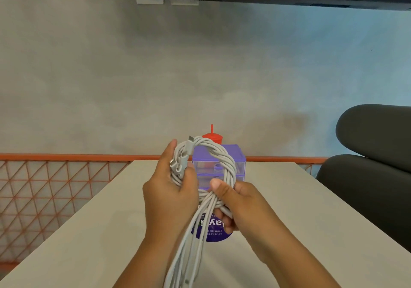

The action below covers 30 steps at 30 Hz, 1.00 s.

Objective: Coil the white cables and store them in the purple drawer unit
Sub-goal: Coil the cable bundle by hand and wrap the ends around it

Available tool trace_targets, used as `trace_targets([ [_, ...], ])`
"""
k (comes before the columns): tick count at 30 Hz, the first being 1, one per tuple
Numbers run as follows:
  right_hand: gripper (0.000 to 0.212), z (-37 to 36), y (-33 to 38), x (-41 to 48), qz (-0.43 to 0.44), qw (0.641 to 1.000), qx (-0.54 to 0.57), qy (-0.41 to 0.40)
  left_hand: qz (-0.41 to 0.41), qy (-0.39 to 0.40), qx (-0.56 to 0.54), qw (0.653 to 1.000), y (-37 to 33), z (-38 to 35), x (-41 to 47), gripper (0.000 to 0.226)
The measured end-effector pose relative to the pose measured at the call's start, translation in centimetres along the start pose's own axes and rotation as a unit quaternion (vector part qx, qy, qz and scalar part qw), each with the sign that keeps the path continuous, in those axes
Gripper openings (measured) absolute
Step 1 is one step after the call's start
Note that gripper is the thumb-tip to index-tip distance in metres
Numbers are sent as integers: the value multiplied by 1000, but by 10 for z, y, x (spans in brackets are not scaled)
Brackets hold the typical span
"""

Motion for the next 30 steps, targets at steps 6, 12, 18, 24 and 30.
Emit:
trace_targets([
  [6, 42, 2, 2, 1, 31, 998, -50, -8, -46, 12, 61, 997, -1, 0, 2, 48],
  [12, 36, 7, 8, 3, 91, 988, -110, -55, -26, 5, 20, 999, 2, -4, 2, 44],
  [18, 35, 14, 6, 8, 156, 968, -161, -115, 20, 23, -65, 997, -5, -8, -6, 33],
  [24, 36, 21, 0, 15, 153, 965, -170, -128, -300, 47, 54, 951, -14, -5, -7, 34],
  [30, 39, 23, -34, 35, 106, 962, -232, -101, -80, -27, -155, 984, -34, 16, 14, 21],
])
Point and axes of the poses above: each hand's wrist, its own x-axis towards the middle knuckle, its own z-axis out of the back of the hand, y = z × x, the point moved 6 cm from there along x, towards the middle knuckle, and after that the axes turned 14 degrees about -y, right-handed, at the moved point
